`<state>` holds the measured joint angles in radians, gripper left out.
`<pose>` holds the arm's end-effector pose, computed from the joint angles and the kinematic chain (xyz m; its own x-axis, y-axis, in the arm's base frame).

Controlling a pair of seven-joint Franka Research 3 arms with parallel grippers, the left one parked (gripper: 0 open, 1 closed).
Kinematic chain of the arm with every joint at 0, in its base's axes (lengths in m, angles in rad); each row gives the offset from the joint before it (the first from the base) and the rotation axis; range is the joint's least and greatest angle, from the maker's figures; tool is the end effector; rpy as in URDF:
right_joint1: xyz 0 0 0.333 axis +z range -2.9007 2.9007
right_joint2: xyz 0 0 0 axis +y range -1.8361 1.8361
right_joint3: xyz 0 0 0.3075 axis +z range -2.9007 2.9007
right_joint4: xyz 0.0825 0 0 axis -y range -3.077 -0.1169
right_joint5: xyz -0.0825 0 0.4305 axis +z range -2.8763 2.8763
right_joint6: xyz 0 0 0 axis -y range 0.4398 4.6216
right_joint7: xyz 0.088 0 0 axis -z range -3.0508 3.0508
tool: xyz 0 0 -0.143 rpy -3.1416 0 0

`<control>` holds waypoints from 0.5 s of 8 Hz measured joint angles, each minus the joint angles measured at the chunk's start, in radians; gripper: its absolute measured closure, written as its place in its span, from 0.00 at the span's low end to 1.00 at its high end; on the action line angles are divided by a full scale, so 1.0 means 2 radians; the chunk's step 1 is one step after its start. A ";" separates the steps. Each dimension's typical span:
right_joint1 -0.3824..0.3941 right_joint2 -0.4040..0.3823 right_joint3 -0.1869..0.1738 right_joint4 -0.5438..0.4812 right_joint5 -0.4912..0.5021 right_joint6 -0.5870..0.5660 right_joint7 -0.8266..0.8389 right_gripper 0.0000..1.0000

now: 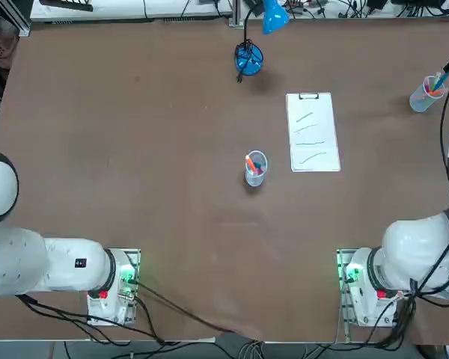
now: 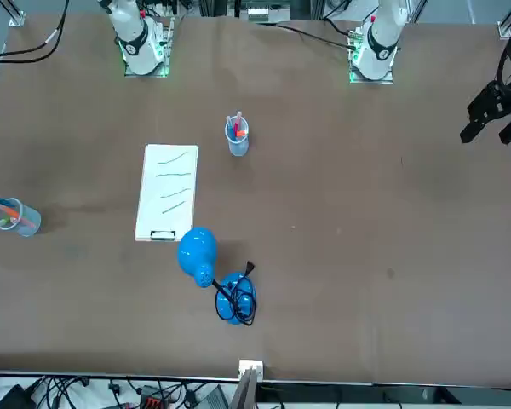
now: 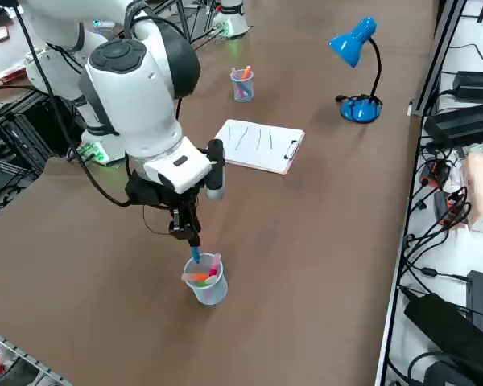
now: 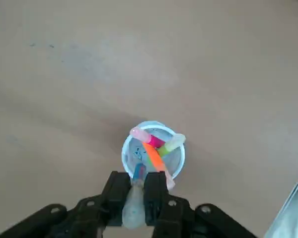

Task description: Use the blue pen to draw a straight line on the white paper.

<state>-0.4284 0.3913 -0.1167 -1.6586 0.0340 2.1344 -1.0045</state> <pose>0.6144 -0.3626 0.3271 0.8979 0.4388 0.0348 0.4351 -0.8967 0.0812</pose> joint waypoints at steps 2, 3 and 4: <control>0.000 0.010 0.001 0.000 0.000 0.008 0.000 0.80; -0.001 0.014 0.001 0.000 0.000 0.009 0.000 0.80; -0.001 0.017 0.001 0.000 0.000 0.009 0.000 0.80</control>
<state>-0.4300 0.4246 -0.1147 -1.6577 0.0341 2.1518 -1.0048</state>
